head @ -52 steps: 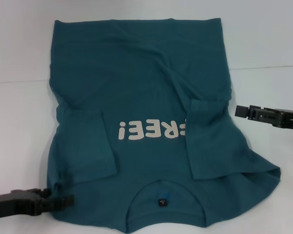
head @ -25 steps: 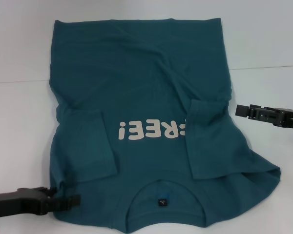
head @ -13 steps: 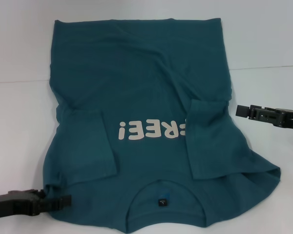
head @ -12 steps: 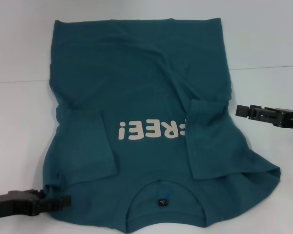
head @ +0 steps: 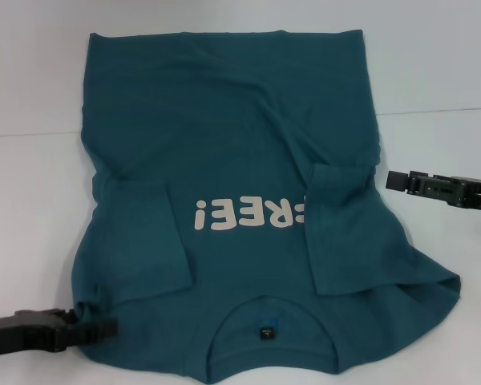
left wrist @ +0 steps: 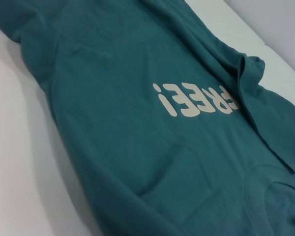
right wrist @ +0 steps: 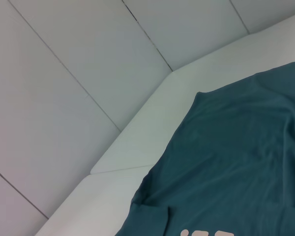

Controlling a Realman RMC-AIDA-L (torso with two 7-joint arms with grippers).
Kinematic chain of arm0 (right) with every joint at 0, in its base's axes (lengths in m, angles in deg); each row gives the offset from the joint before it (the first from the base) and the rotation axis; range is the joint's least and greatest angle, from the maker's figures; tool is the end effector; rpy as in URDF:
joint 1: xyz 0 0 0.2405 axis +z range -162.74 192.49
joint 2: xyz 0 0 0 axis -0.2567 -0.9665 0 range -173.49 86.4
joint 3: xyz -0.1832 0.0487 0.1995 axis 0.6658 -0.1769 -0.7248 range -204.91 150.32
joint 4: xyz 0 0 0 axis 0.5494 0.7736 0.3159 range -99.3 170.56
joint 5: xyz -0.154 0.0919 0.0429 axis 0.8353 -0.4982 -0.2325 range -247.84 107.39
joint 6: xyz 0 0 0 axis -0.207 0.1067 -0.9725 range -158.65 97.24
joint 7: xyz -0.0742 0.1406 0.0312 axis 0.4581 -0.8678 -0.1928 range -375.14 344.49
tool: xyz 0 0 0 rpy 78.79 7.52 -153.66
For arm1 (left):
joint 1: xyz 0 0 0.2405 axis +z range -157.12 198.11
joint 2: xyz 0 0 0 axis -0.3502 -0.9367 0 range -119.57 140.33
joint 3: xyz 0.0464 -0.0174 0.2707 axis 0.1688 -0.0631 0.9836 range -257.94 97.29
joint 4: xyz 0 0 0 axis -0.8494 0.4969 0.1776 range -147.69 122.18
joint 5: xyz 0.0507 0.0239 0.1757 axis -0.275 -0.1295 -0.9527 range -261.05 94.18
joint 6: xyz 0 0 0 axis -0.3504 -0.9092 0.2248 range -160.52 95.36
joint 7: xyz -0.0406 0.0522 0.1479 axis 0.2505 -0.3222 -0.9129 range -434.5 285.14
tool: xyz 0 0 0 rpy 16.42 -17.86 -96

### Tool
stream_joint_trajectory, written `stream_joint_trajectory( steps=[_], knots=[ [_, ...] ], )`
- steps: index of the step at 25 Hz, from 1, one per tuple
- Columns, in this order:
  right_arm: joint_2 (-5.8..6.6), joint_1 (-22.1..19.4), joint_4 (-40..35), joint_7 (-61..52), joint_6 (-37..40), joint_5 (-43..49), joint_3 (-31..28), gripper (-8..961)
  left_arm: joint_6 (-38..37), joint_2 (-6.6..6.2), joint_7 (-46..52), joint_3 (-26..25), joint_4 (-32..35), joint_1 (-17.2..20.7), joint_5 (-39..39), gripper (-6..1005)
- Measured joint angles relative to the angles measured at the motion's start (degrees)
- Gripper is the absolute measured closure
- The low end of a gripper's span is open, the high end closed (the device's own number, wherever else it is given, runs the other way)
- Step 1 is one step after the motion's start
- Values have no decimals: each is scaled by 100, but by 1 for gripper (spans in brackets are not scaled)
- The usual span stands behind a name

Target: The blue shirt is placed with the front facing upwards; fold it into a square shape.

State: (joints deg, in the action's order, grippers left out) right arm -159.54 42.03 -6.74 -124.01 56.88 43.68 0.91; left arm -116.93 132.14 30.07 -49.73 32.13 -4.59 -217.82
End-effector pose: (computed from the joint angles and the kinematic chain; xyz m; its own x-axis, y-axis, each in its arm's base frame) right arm 0.2918 0.3391 0.0394 0.3884 -0.6253 -0.6769 -0.8614 -0.5073 -0.0257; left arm -0.3245 0.2960 -0.0258 0.5144 0.7676 0.3823 0.8535 -0.5014 -0.1419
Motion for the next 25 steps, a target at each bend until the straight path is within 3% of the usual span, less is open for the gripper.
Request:
stream_joint_trajectory(
  steps=[5,11,16,25],
  knots=[
    [0,0,1,-1,-5,0,0,10,206,-27,167,0,5,-14,-32,161],
    [7,-5,0,2,-5,0,0,10,361,-21,314,25,19,-31,-146,348],
    [9,-9,0,1,-1,0,0,11,371,-8,375,25,114,-31,-158,586],
    [3,-26,0,-2,-3,0,0,10,367,-12,426,39,143,-31,-194,851]
  ],
)
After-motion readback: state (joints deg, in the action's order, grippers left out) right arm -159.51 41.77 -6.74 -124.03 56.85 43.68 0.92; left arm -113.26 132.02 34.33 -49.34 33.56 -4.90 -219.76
